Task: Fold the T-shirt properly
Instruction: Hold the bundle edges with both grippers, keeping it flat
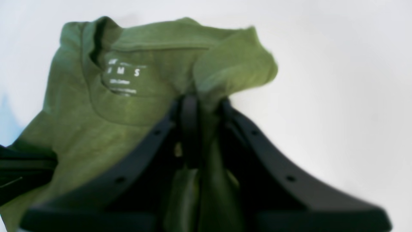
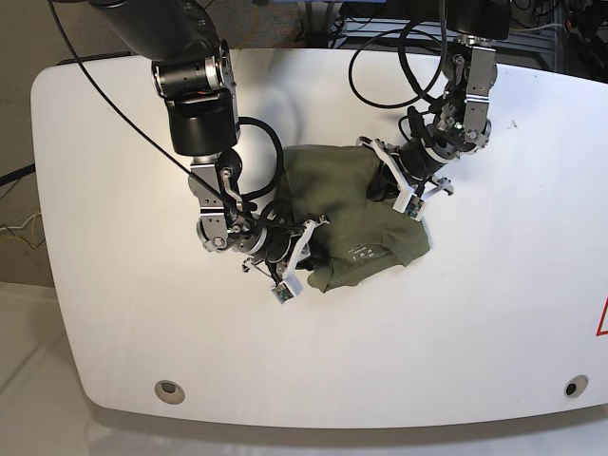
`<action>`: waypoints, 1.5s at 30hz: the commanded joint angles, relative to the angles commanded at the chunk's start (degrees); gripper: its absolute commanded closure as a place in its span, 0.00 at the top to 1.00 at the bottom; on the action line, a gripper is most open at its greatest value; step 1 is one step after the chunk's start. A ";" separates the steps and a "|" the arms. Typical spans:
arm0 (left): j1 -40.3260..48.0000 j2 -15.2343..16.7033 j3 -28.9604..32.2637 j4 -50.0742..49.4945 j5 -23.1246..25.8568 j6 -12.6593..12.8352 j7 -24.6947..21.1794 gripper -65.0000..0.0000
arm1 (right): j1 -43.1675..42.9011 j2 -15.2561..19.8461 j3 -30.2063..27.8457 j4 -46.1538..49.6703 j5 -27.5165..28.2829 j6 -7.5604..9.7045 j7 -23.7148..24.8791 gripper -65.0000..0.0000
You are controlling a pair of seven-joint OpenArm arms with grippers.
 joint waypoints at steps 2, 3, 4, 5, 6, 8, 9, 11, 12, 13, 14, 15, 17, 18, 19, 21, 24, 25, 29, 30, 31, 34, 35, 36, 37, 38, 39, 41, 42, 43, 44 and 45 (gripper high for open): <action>0.00 0.00 0.00 -0.09 0.00 0.00 0.00 0.00 | 0.09 0.00 0.00 0.00 0.00 0.00 0.00 0.18; 0.00 0.00 0.00 -0.09 0.00 0.00 0.00 0.00 | 0.09 0.00 0.00 0.00 0.00 0.00 0.00 0.23; 0.00 0.00 0.00 -0.09 0.00 0.00 0.00 0.00 | 0.09 0.00 0.00 0.00 0.00 0.00 0.00 0.28; 0.00 0.00 0.00 -0.09 0.00 0.00 0.00 0.00 | 0.09 0.00 0.00 0.00 0.00 0.00 0.00 0.33; 0.00 0.00 0.00 -0.09 0.00 0.00 0.00 0.00 | 0.18 0.00 0.00 0.00 0.00 -0.09 0.00 0.40; 0.00 -0.09 0.00 -0.09 0.00 0.00 0.00 0.00 | 0.26 0.00 0.00 0.00 0.00 -0.09 0.00 0.53; 0.00 -0.09 0.00 -0.09 0.00 0.00 0.00 0.00 | 0.53 0.00 0.00 0.00 0.00 -0.09 -0.09 0.61; 0.00 -0.09 0.00 -0.09 0.00 0.00 0.00 0.00 | 0.70 0.00 0.00 0.00 0.00 -0.09 -0.09 0.73; 0.00 -0.09 0.00 -0.09 0.00 0.00 0.00 0.00 | 0.79 0.00 0.00 0.00 0.00 -0.09 -0.09 0.77; 0.00 -0.09 0.00 -0.09 0.00 0.00 0.00 0.00 | 0.79 0.00 0.00 0.00 0.00 -0.09 -0.09 0.80; 0.00 -0.09 0.00 -0.09 0.00 0.00 0.00 0.00 | 0.88 0.00 0.00 0.00 0.00 -0.09 -0.09 0.80; 0.00 -0.09 0.00 -0.09 0.00 0.00 0.00 0.00 | 0.97 0.00 0.00 0.00 0.00 -0.09 -0.09 0.80; 0.00 -0.09 0.00 -0.09 0.00 0.00 0.00 0.00 | 1.58 0.00 -0.09 0.00 -0.09 -0.09 -0.09 0.77; 0.00 -0.09 0.00 -0.09 0.00 0.00 0.00 0.00 | 1.85 0.00 -0.09 0.00 -0.09 -0.09 -0.09 0.76; 0.00 -0.09 0.00 -0.09 0.00 0.00 0.00 0.00 | 2.20 0.00 -0.09 -0.09 -0.09 -0.09 -0.09 0.75; 0.00 -0.09 0.00 -0.09 0.00 0.00 0.00 0.00 | 2.55 -0.09 -0.09 -0.09 0.00 -0.09 -0.09 0.74; 0.00 -0.09 0.00 -0.09 0.09 0.00 0.00 0.00 | 3.60 -0.26 -0.09 -0.09 0.00 -0.09 -0.09 0.74; 0.00 -0.09 0.00 -0.09 0.09 0.00 0.00 0.00 | 3.87 -0.53 -0.09 -0.09 0.00 -0.09 -0.18 0.74; 0.00 -0.09 0.00 -0.09 0.09 0.00 0.00 0.00 | 4.48 -1.23 -0.09 -0.18 -0.53 -0.09 -0.18 0.73; 0.00 -0.09 0.00 -0.09 0.09 0.00 0.00 0.00 | 4.57 -1.32 -0.09 -0.18 -0.53 -0.09 -0.18 0.73; 0.00 -0.09 0.00 -0.09 0.09 0.00 0.00 0.00 | 4.75 -1.32 -0.09 -0.18 -0.53 0.00 -0.18 0.73; 0.00 -0.09 0.00 -0.09 0.18 0.00 0.00 0.00 | 4.92 -1.23 -0.09 -0.53 -0.53 0.00 -0.18 0.74; 0.00 -0.09 0.00 -0.09 0.18 0.00 0.00 0.00 | 4.92 -1.23 -0.09 -1.05 -0.53 0.00 -0.18 0.74; 0.00 -0.09 0.00 -0.09 0.18 0.00 0.00 0.00 | 5.10 -1.41 -0.09 -2.37 -0.53 0.00 -0.18 0.74; 0.00 -0.09 0.00 -0.09 0.18 0.00 0.00 0.00 | 5.19 -1.41 -0.09 -3.16 -0.62 0.09 -0.18 0.74; 0.00 -0.09 0.00 -0.09 0.18 0.00 0.00 0.00 | 5.19 -1.49 -0.09 -3.78 -0.62 0.09 0.09 0.74; 0.00 -0.09 0.00 -0.09 0.18 0.00 0.00 0.00 | 5.19 -1.49 -0.09 -4.57 -0.62 0.09 0.18 0.74; 0.00 -0.09 0.00 -0.09 0.18 0.00 0.00 0.00 | 5.45 -1.58 -0.09 -5.45 -0.62 0.09 0.62 0.74; 0.00 -0.09 0.00 -0.09 0.18 0.00 0.00 0.00 | 5.54 -1.58 -0.09 -5.63 -0.62 0.09 1.05 0.74; 0.00 -0.09 0.00 -0.09 0.09 0.00 0.00 0.00 | 5.54 -1.58 -0.09 -5.63 -0.62 0.09 1.32 0.74; 0.00 -0.09 0.00 -0.09 0.09 0.00 0.00 0.00 | 5.54 -1.58 -0.09 -5.63 -0.62 0.09 1.58 0.74; 0.00 -0.09 0.00 -0.09 0.09 0.00 0.00 0.00 | 5.54 -1.58 -0.09 -5.71 -0.62 0.09 1.67 0.74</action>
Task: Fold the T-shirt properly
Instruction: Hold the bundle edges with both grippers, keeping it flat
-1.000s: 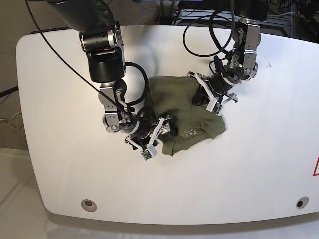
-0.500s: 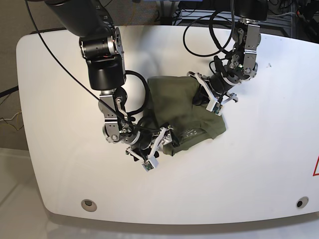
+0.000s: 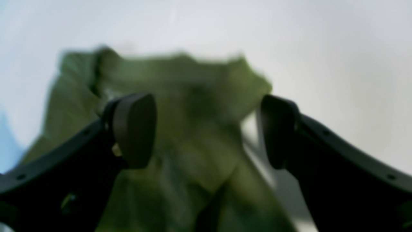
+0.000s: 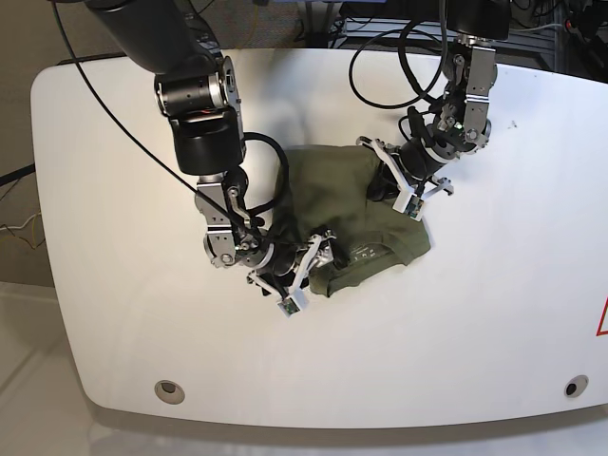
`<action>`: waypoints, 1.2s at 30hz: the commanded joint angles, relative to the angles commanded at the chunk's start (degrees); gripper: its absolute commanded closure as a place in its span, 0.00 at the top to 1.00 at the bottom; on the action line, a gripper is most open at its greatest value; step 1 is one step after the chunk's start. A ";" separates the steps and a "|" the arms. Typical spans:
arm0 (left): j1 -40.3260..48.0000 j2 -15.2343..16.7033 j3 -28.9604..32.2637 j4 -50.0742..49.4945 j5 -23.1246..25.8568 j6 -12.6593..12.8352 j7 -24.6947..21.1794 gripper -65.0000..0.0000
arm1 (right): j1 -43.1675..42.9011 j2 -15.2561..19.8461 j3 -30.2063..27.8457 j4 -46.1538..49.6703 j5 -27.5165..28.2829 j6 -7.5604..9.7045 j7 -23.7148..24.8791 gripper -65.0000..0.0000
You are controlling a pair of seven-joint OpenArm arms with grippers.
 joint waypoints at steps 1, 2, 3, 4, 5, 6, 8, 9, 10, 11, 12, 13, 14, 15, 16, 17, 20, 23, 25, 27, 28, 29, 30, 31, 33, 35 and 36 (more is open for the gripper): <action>0.00 0.00 0.00 0.00 0.00 0.00 0.00 0.00 | 0.00 0.00 0.00 0.00 0.00 0.00 0.09 0.74; 0.00 0.00 0.00 0.00 0.00 0.00 0.00 0.00 | 0.00 0.00 0.00 0.00 0.00 0.00 0.09 0.74; 0.00 0.00 0.00 0.00 0.00 0.00 0.00 0.00 | 0.00 0.00 0.00 0.00 0.00 0.00 0.09 0.74; 0.00 0.00 0.00 0.00 0.00 0.00 0.00 0.00 | 0.00 0.00 0.00 0.00 0.00 0.00 0.09 0.73; 0.00 0.00 0.00 0.00 0.00 0.00 0.00 0.00 | 0.09 0.00 -0.09 0.00 0.00 0.00 0.09 0.73; 0.00 0.00 0.00 0.00 0.00 0.00 0.00 0.00 | 0.09 0.00 -0.09 0.00 0.00 0.00 0.09 0.73; 0.00 0.00 0.00 0.00 0.00 0.00 0.00 0.00 | 0.09 0.00 -0.09 0.00 0.00 0.00 0.09 0.73; 0.00 0.00 0.00 0.00 0.00 0.00 0.00 0.00 | 0.09 0.00 -0.09 0.00 0.00 0.00 0.09 0.73; 0.00 0.00 0.00 0.00 0.00 0.00 0.00 0.00 | 0.18 0.00 -0.09 0.00 0.00 0.00 0.09 0.73; 0.00 0.00 0.00 0.00 0.00 0.00 0.00 0.00 | 0.18 0.00 -0.09 0.00 0.00 0.00 0.09 0.73; 0.00 0.00 0.00 0.00 0.00 0.00 0.00 0.00 | 0.18 0.00 -0.09 0.00 0.00 0.00 0.09 0.73; 0.00 0.00 0.00 0.00 0.00 0.00 0.00 0.00 | 0.18 0.00 -0.09 0.00 0.00 0.00 0.09 0.73; 0.00 0.00 0.00 0.00 0.00 0.00 0.00 0.00 | 0.18 0.00 -0.09 0.00 0.00 0.00 0.09 0.73; 0.00 0.00 0.00 0.00 0.00 0.00 0.00 0.00 | 0.18 0.00 -0.09 0.00 0.00 0.00 0.09 0.73; 0.00 0.00 0.00 0.00 0.00 0.00 0.00 0.00 | 0.18 0.00 -0.09 0.00 0.00 0.00 0.09 0.73; 0.00 0.00 0.00 0.00 0.00 0.00 0.00 0.00 | 0.18 0.00 -0.09 0.00 0.00 0.00 0.09 0.72; 0.00 0.00 0.00 0.00 0.00 0.00 0.00 0.00 | 0.18 0.00 -0.09 0.00 0.00 0.00 0.09 0.66; 0.00 0.00 0.00 0.00 0.00 0.00 0.00 0.00 | 0.18 0.00 -0.09 0.09 0.00 0.00 0.09 0.52; 0.00 0.00 0.00 -0.09 0.00 0.00 0.00 0.00 | 0.18 0.00 -0.09 0.09 0.00 0.00 0.09 0.39; 0.00 0.00 0.00 -0.09 0.00 0.00 0.00 0.00 | 0.09 0.00 -0.09 0.09 0.00 -0.09 0.09 0.27; 0.00 0.00 0.00 -0.09 0.00 0.00 0.00 0.00 | 0.09 0.00 -0.09 0.09 0.00 -0.09 0.09 0.21; 0.00 0.00 0.00 -0.09 0.00 0.00 0.00 0.00 | 0.09 0.00 -0.09 0.09 0.00 -0.18 0.09 0.13; 0.00 0.00 0.00 -0.09 0.00 0.00 0.00 0.00 | 0.09 0.00 -0.09 0.09 0.00 -0.26 0.09 0.08; 0.00 0.00 0.00 -0.09 0.00 0.00 0.00 0.00 | 0.09 0.00 -0.09 0.00 0.00 -0.18 0.09 0.03; 0.00 0.00 0.00 -0.09 0.00 0.00 0.00 0.00 | 0.09 0.00 -0.09 0.00 0.00 -0.09 -0.09 0.00; 0.00 0.00 0.00 -0.09 0.00 0.00 0.00 0.00 | 0.00 0.00 -0.09 0.00 0.00 -0.09 -0.53 0.00; 0.00 0.00 0.00 -0.09 0.00 0.00 0.00 0.00 | 0.00 0.00 -0.09 0.00 0.00 -0.09 -0.88 0.00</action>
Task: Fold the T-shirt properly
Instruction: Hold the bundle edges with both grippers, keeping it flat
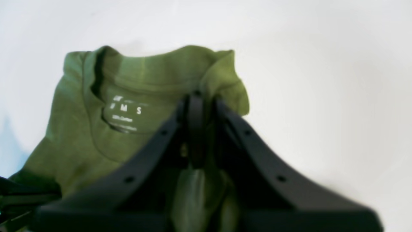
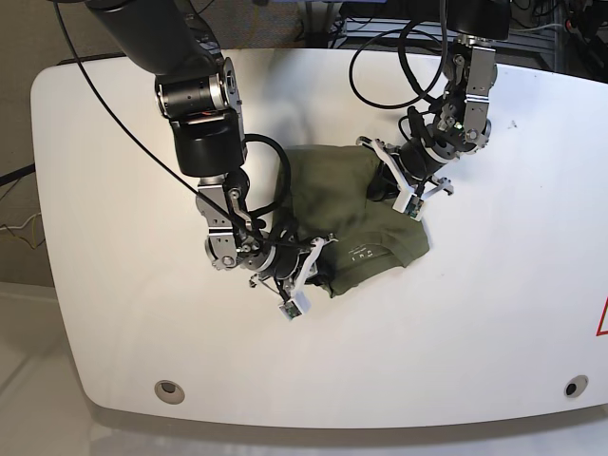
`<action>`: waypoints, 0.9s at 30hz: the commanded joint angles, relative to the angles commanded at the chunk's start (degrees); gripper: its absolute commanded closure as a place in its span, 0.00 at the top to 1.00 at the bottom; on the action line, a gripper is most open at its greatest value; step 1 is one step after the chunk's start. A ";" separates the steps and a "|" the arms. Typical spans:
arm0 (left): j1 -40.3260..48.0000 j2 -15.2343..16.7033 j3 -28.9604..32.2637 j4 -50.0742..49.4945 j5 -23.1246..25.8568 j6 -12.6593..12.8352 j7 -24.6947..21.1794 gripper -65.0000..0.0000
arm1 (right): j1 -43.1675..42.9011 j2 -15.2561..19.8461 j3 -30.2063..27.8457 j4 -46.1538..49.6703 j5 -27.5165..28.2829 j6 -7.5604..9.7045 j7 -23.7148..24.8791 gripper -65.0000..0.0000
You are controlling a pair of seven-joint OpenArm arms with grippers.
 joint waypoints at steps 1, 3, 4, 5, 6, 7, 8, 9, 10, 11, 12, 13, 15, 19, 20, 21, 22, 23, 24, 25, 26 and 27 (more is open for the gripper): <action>0.00 0.00 0.00 0.00 0.00 0.00 0.00 0.00 | 0.00 0.00 0.00 0.00 0.00 0.00 -0.26 0.00; 0.00 0.00 0.00 0.00 0.00 0.00 0.00 0.00 | 0.00 0.00 0.00 0.18 0.00 0.00 -0.53 0.00; 0.00 0.00 0.00 0.00 0.00 0.00 0.00 0.00 | 0.00 0.00 0.00 0.26 0.00 0.00 -0.53 0.00; 0.00 0.00 0.00 0.00 0.00 0.00 0.00 0.00 | -0.09 0.00 0.00 0.26 0.00 0.00 -0.62 0.00; 0.00 0.00 0.00 0.00 0.00 0.00 0.00 0.00 | -0.35 0.00 0.00 0.35 0.00 -0.09 -0.62 0.00; 0.00 0.00 0.00 0.00 0.00 0.00 0.00 0.00 | -0.62 0.00 0.00 0.44 0.00 -0.18 -0.62 0.00; 0.00 0.00 0.00 0.00 0.00 0.00 0.00 0.00 | -0.70 0.00 0.00 0.62 0.00 -0.18 -0.62 0.00; 0.00 0.00 0.00 0.00 0.00 0.00 0.00 0.00 | -0.79 0.09 0.00 1.14 0.00 -0.18 -0.62 0.00; 0.00 0.00 0.00 0.00 0.00 0.00 0.00 0.00 | -1.05 0.18 0.00 1.58 0.00 -0.26 -0.62 0.00; 0.00 0.00 0.00 0.00 0.00 0.00 0.00 0.00 | -1.41 0.26 0.00 2.37 0.00 -0.26 -0.70 0.00; 0.00 0.00 0.00 0.00 0.00 0.00 0.00 0.00 | -1.67 0.26 0.00 2.90 0.00 -0.26 -0.79 0.00; 0.00 0.00 0.00 0.00 0.00 0.00 0.00 0.00 | -2.20 0.35 0.00 3.87 0.00 -0.35 -1.32 0.00; 0.00 0.00 0.00 -0.18 0.00 0.00 0.00 0.00 | -2.73 0.35 0.00 5.19 0.00 -0.35 -3.08 0.00; 0.00 0.00 0.00 -1.76 -0.09 0.00 0.00 0.00 | -3.87 0.44 0.00 8.70 0.00 -0.35 -5.63 0.00; 0.00 0.00 0.00 -2.02 -0.09 0.00 -0.26 0.00 | -4.22 0.44 0.00 9.49 0.00 -0.35 -5.98 0.00; -0.09 0.00 0.00 -2.37 -0.09 0.00 -0.79 0.00 | -4.66 0.44 0.00 10.20 0.00 -0.35 -6.24 0.00; -0.09 0.00 0.00 -2.64 -0.09 0.00 -1.32 0.00 | -5.10 0.44 0.00 11.16 -0.09 -0.35 -6.51 0.00; 0.00 0.00 0.00 -2.73 0.00 0.00 -1.85 0.00 | -5.27 0.44 0.00 11.87 -0.09 -0.35 -6.86 0.00; 0.00 0.00 0.00 -2.73 0.09 0.00 -2.37 0.00 | -5.71 0.53 0.00 12.92 -0.09 -0.35 -7.30 0.00; 0.09 0.00 0.00 -2.81 0.18 0.00 -2.73 0.00 | -5.98 0.62 0.00 13.54 -0.09 -0.35 -7.65 0.00; 0.09 0.00 0.00 -3.08 0.18 0.00 -2.99 0.00 | -6.24 0.88 0.00 14.15 -0.09 -0.35 -8.09 0.00; 0.09 0.00 0.00 -3.16 0.18 0.00 -3.16 0.00 | -6.51 1.05 0.00 14.77 -0.09 -0.35 -8.44 0.00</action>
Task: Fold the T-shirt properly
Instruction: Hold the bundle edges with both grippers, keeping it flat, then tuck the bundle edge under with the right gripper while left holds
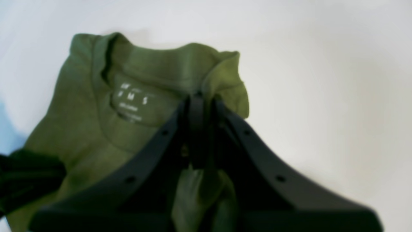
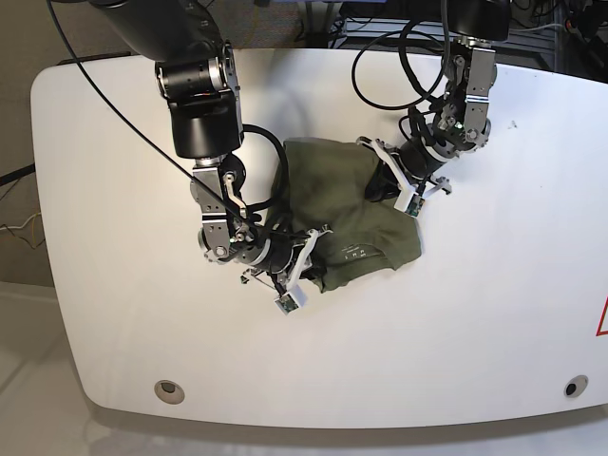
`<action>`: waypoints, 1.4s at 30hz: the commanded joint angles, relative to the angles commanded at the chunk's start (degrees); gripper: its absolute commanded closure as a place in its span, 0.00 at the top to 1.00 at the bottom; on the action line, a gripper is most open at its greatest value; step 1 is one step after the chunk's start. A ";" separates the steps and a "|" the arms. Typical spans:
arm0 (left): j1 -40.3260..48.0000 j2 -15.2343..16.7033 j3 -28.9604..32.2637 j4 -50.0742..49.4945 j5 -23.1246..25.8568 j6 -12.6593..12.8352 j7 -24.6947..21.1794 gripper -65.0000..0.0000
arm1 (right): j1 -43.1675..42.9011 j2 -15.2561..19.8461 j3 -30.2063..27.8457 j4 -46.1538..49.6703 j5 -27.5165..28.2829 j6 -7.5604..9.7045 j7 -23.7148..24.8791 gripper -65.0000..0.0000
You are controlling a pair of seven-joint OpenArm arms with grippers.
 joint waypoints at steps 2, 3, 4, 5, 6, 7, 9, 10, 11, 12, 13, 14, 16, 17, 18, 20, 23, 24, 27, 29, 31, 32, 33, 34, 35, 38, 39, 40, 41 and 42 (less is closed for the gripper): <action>0.00 0.00 0.00 -0.35 0.00 0.00 -0.09 0.00 | -0.26 0.09 0.00 1.23 0.00 0.00 -0.53 0.00; 0.00 0.00 0.00 -0.35 0.00 0.00 -0.09 0.00 | -0.26 0.09 0.00 1.58 0.00 0.00 -0.70 0.00; 0.00 0.00 0.00 -0.44 0.00 0.00 -0.09 0.00 | -0.35 0.18 0.09 2.02 0.00 0.00 -0.79 0.00; 0.00 0.00 0.00 -0.44 0.00 0.00 -0.09 0.00 | -0.53 0.18 0.09 2.29 0.00 0.00 -0.88 0.00; 0.00 -0.09 0.00 -0.44 0.00 0.00 -0.09 0.00 | -0.97 0.18 0.09 2.55 0.00 0.00 -0.88 0.00; 0.00 -0.09 0.00 -0.44 0.00 0.00 -0.09 0.00 | -1.23 0.18 0.09 2.99 0.00 -0.09 -0.88 0.00; 0.00 -0.09 0.00 -0.44 0.00 0.00 -0.09 0.00 | -1.58 0.18 0.09 3.87 0.00 -0.09 -0.88 0.00; 0.00 -0.09 0.00 -0.44 0.00 0.00 -0.09 0.00 | -1.67 0.18 0.09 4.31 0.00 -0.09 -0.88 0.00; 0.00 -0.09 0.00 -0.44 0.00 0.00 -0.09 0.00 | -1.76 0.18 0.09 4.57 0.00 -0.09 -0.88 0.00; 0.00 -0.09 0.00 -0.44 0.00 0.00 -0.09 0.00 | -1.85 0.18 0.09 4.92 0.00 -0.09 -0.97 0.00; 0.00 -0.09 0.00 -0.44 0.00 0.00 -0.09 0.00 | -1.85 0.18 0.09 5.27 0.00 -0.09 -1.32 0.00; 0.00 -0.18 0.00 -0.44 0.00 0.00 -0.09 0.00 | -1.85 0.18 0.09 5.36 0.00 -0.09 -1.67 0.00; 0.00 -0.18 0.00 -0.44 0.00 0.00 -0.09 0.00 | -1.85 0.18 0.09 5.71 0.00 -0.09 -2.29 0.00; 0.00 -0.18 0.00 -0.44 0.00 0.00 -0.09 0.00 | -1.85 0.18 0.09 5.80 0.00 -0.09 -2.55 0.00; 0.00 -0.18 0.00 -0.44 0.00 0.00 -0.09 0.00 | -1.85 0.18 0.09 5.98 0.00 -0.09 -2.73 0.00; 0.00 -0.18 0.00 -0.44 0.00 0.00 -0.09 0.00 | -1.85 0.18 0.09 6.77 0.00 -0.09 -2.90 0.00; 0.00 -0.18 0.00 -0.44 0.00 0.00 -0.09 0.00 | -1.85 0.18 0.09 7.65 0.00 -0.09 -3.34 0.00; 0.00 -0.18 0.00 -0.44 0.00 0.00 -0.09 0.00 | -1.85 0.18 0.09 8.09 0.00 -0.09 -3.69 0.00; 0.00 -0.18 0.00 -0.44 0.00 0.00 -0.09 0.00 | -1.85 0.18 0.09 8.97 0.00 -0.09 -4.57 0.00; 0.00 -0.18 0.00 -0.44 0.00 0.00 -0.09 0.00 | -1.85 0.18 0.09 9.58 0.00 -0.09 -4.66 0.00; 0.00 -0.26 0.00 -0.44 0.00 0.00 -0.09 0.00 | -1.93 0.18 0.09 10.46 0.00 -0.09 -4.75 0.00; 0.00 -0.26 0.00 -0.44 0.00 0.00 -0.09 0.00 | -2.37 0.18 0.09 10.99 0.00 -0.09 -4.92 0.00; 0.00 -0.26 0.00 -0.44 0.00 0.00 -0.09 0.00 | -2.55 0.18 0.09 11.34 0.00 -0.09 -5.19 0.00; 0.00 -0.26 0.00 -0.44 0.00 0.00 -0.09 0.00 | -2.73 0.18 0.09 11.96 0.00 -0.09 -5.54 0.00; 0.00 -0.26 0.00 -0.44 0.00 0.00 -0.09 0.00 | -2.90 0.18 0.09 12.75 0.00 -0.09 -5.98 0.00; 0.00 -0.26 0.00 -0.44 0.00 0.00 -0.09 0.00 | -3.16 0.18 0.09 14.77 0.00 -0.09 -6.95 0.00; 0.00 -0.26 0.00 -0.44 0.00 0.00 -0.09 0.00 | -3.52 0.18 0.09 15.56 0.00 -0.09 -7.38 0.00; 0.00 -0.26 0.00 -0.44 0.00 0.00 -0.09 0.00 | -3.87 0.18 0.09 16.18 0.00 -0.09 -7.74 0.00; 0.00 -0.26 0.00 -0.44 0.00 0.00 -0.09 0.00 | -4.13 0.18 0.09 16.70 0.00 -0.09 -8.00 0.00; 0.00 -0.26 0.00 -0.44 0.00 0.00 -0.09 0.00 | -4.31 0.18 0.09 17.49 0.00 -0.09 -8.35 0.00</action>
